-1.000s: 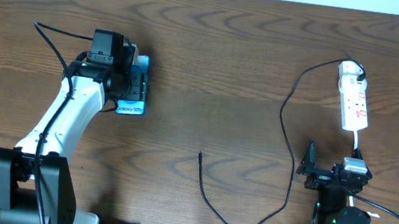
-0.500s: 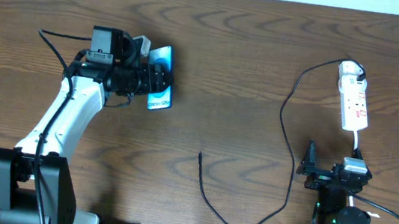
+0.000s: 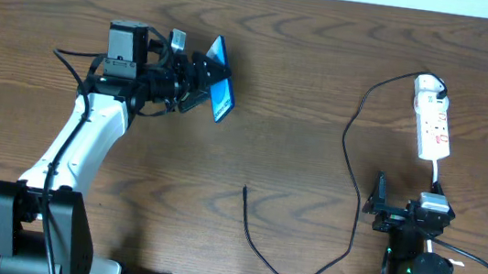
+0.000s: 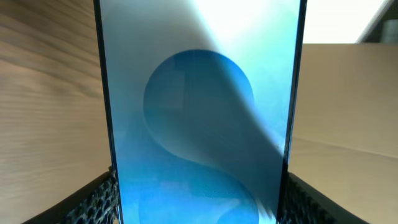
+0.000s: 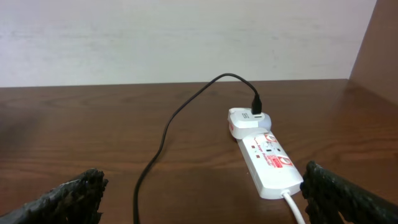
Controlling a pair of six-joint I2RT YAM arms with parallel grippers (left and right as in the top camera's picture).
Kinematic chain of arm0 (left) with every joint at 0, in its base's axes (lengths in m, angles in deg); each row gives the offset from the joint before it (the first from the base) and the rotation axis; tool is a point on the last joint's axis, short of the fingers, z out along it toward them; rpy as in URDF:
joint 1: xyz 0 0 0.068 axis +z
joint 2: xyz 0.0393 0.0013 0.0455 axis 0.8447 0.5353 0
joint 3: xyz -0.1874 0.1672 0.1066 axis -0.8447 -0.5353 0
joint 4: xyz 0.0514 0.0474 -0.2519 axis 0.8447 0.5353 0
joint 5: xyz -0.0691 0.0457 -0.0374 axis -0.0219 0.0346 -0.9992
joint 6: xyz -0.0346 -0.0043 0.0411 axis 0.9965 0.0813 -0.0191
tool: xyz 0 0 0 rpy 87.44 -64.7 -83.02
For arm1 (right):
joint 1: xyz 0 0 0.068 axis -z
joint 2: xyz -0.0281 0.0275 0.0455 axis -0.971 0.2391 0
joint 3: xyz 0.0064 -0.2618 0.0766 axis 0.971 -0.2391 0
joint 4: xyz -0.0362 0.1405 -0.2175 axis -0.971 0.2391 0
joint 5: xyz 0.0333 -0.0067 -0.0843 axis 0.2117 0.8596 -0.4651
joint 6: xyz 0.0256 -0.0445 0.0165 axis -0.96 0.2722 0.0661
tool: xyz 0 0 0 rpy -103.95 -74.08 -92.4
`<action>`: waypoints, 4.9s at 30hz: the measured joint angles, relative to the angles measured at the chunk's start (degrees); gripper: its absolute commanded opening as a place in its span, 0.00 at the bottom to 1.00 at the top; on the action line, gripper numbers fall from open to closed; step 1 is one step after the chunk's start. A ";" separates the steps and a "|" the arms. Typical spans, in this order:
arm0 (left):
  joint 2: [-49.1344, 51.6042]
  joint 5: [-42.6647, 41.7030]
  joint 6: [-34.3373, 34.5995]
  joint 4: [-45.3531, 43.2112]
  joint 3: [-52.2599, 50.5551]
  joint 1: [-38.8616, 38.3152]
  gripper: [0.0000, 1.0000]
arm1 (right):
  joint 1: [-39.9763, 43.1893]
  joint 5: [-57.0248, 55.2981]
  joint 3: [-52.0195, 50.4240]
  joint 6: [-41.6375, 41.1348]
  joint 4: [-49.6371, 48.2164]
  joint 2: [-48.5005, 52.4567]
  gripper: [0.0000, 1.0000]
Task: Plug charger to phone and switch on socket
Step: 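Lift the phone with the left gripper and tilt it upright, then hold the phone raised upright in the left gripper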
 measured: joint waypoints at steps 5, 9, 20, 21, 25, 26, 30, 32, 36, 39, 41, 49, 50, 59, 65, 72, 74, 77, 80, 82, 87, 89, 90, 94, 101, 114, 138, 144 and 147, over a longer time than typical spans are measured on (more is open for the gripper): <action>-0.04 -6.45 11.21 -5.62 -0.11 0.00 0.07 | 0.00 0.00 0.00 0.00 0.00 0.00 0.99; -0.07 -9.51 18.29 -7.08 -0.11 0.00 0.07 | 0.00 0.00 0.00 0.00 0.00 0.00 0.99; -0.07 -14.88 33.73 -9.57 -0.11 0.00 0.07 | 0.00 0.00 0.00 0.00 0.00 0.00 0.99; -0.07 -15.02 34.40 -9.73 -0.11 0.00 0.07 | 0.00 0.00 0.00 0.00 0.00 0.00 0.99; -0.07 -15.76 39.30 -10.38 -0.13 0.00 0.08 | 0.00 0.00 0.00 0.00 0.00 0.00 0.99; -0.07 -15.76 39.98 -10.93 -0.13 0.00 0.07 | 0.00 0.00 0.00 0.00 0.00 0.00 0.99; -0.07 -15.96 42.62 -12.59 -0.13 0.00 0.07 | 0.00 0.00 0.00 0.00 0.00 0.00 0.99; -0.07 -15.98 43.89 -12.59 -0.13 0.00 0.08 | 0.00 0.00 0.00 0.00 0.00 0.00 0.99; -0.07 -16.00 46.75 -12.61 -0.13 0.00 0.07 | 0.00 0.00 0.00 0.00 0.00 0.00 0.99; -0.07 -16.17 48.92 -12.61 -0.13 0.00 0.07 | 0.00 0.00 0.00 0.00 0.00 0.00 0.99; -0.07 -16.24 50.05 -12.61 -0.13 0.00 0.07 | 0.00 0.00 0.00 0.00 0.00 0.00 0.99; -0.07 -17.46 54.82 -14.91 -0.20 0.00 0.07 | 0.00 0.00 0.00 0.00 0.00 0.00 0.99; -0.07 -17.51 55.56 -15.63 -0.20 0.00 0.07 | 0.00 0.02 0.00 0.00 0.00 0.00 0.99; -0.07 -18.38 59.04 -17.90 -0.22 0.00 0.07 | 0.00 0.00 0.00 0.00 0.00 0.00 0.99; -0.07 -18.51 59.93 -17.90 -0.22 0.00 0.07 | 0.00 0.00 0.00 0.00 0.00 0.00 0.99; -0.07 -18.58 60.92 -17.90 -0.22 0.00 0.07 | 0.00 0.00 0.00 0.00 0.00 0.00 0.99; -0.07 -18.71 61.26 -17.90 -0.22 0.00 0.07 | 0.00 0.00 0.00 0.00 0.00 0.00 0.99; -0.07 -18.75 61.55 -17.90 -0.22 0.00 0.07 | 0.00 0.00 0.00 0.00 0.00 0.00 0.99; -0.07 -18.75 61.72 -17.90 -0.22 0.00 0.07 | 0.00 0.00 0.00 0.00 0.00 0.00 0.99; -0.07 -18.75 61.75 -17.92 -0.22 0.00 0.07 | 0.00 0.00 0.00 0.00 0.00 0.00 0.99; -0.07 -18.75 61.75 -17.90 -0.22 0.00 0.07 | 0.00 0.00 0.00 0.00 0.00 0.00 0.99; -0.07 -18.75 61.75 -17.90 -0.22 0.00 0.07 | 0.00 0.00 0.00 0.00 0.00 0.00 0.99; -0.07 -18.75 61.75 -17.92 -0.22 0.00 0.07 | 0.00 0.00 0.00 0.00 0.00 0.00 0.99; -0.07 -18.75 61.75 -17.90 -0.22 0.00 0.07 | 0.00 0.00 0.00 0.00 0.00 0.00 0.99; -0.07 -18.75 61.75 -17.90 -0.22 0.00 0.07 | 0.00 0.00 0.00 0.00 0.00 0.00 0.99; -0.07 -18.75 61.75 -17.90 -0.22 0.00 0.07 | 0.00 0.00 0.00 0.00 0.00 0.00 0.99; -0.07 -18.75 61.75 -17.90 -0.22 0.00 0.07 | 0.00 0.00 0.00 0.00 0.00 0.00 0.99; -0.07 -18.75 61.75 -17.90 -0.22 0.00 0.07 | 0.00 0.00 0.00 0.00 0.00 0.00 0.99; -0.07 -18.75 61.75 -17.90 -0.22 0.00 0.07 | 0.00 0.00 0.00 0.00 0.00 0.00 0.99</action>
